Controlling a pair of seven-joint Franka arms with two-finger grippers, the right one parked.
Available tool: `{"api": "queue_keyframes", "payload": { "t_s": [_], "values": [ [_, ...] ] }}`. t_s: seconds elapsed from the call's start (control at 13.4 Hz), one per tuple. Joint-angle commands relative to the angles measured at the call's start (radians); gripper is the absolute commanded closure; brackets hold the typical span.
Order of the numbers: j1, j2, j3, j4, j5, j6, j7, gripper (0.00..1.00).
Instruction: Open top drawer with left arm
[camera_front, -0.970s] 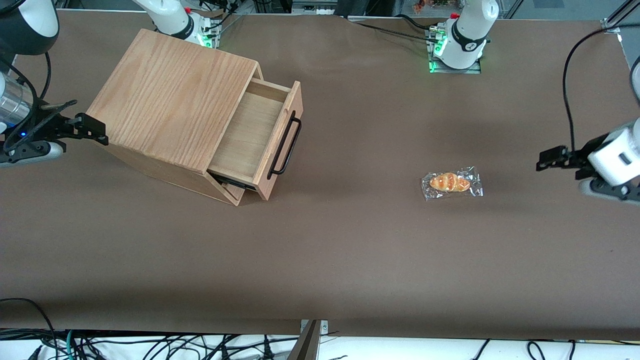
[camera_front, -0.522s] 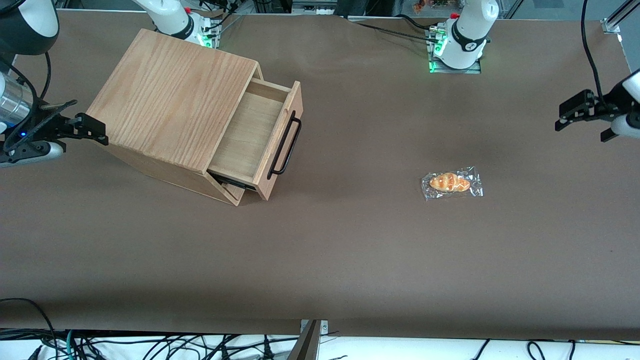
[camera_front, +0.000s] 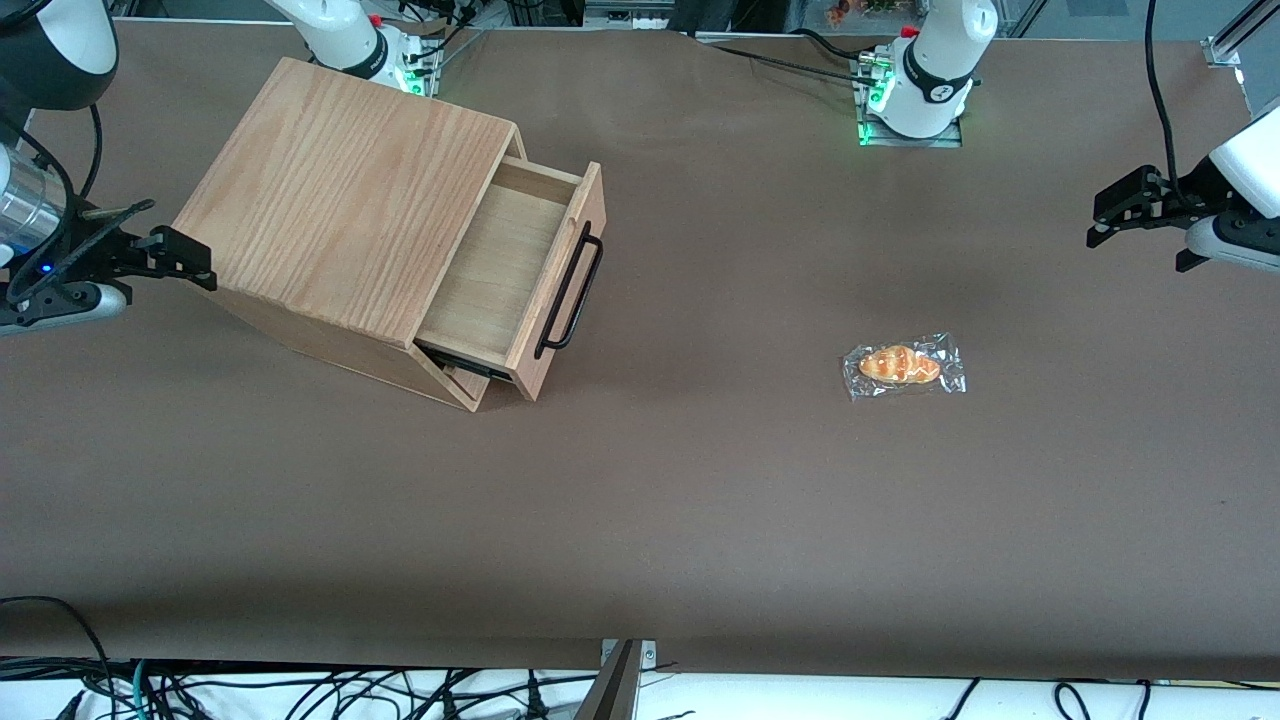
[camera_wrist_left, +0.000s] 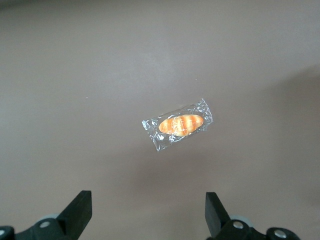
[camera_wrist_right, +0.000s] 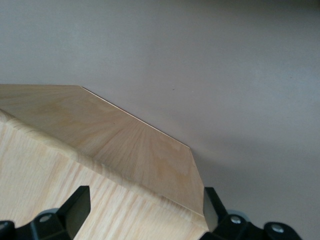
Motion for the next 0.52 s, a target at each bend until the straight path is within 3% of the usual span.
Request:
{"api": "queue_keyframes", "payload": {
  "t_s": [0.0,0.45],
  "values": [
    [-0.003,0.002,-0.001,-0.003,0.032,0.003,0.018,0.00],
    [-0.005,0.006,-0.001,-0.003,0.032,0.000,0.008,0.00]
  ]
}}
